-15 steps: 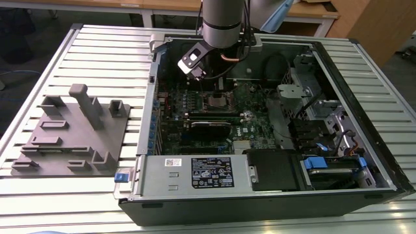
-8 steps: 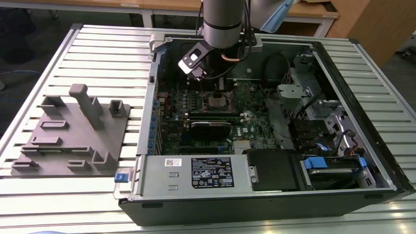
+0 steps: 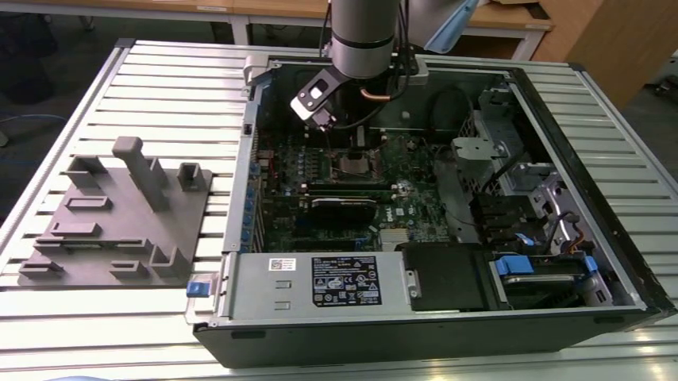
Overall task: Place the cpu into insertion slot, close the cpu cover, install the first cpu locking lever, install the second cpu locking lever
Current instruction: 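Close the cpu cover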
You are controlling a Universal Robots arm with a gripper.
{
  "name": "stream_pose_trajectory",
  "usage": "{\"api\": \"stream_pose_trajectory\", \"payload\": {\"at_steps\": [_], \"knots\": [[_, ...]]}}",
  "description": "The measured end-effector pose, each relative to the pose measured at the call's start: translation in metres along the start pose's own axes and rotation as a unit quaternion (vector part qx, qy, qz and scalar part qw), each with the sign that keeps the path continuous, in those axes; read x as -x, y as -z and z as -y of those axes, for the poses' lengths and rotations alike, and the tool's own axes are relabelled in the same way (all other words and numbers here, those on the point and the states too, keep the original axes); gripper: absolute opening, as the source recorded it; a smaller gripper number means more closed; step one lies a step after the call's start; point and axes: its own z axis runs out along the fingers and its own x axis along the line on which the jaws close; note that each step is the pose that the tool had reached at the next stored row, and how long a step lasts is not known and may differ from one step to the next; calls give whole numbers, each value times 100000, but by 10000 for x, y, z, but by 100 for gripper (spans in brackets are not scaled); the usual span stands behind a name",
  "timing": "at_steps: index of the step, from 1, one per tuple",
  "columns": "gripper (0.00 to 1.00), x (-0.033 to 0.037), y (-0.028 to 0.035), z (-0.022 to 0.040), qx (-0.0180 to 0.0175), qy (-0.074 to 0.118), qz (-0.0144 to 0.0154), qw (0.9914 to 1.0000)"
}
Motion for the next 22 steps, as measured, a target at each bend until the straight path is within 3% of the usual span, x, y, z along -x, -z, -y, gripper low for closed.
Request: {"api": "stream_pose_trajectory", "payload": {"at_steps": [16, 17, 22], "knots": [[11, -1, 44, -3, 15, -106, -10, 100000], [11, -1, 61, -4, 4, -115, -154, 100000], [11, -1, 61, -18, -1, -114, -144, 100000]]}}
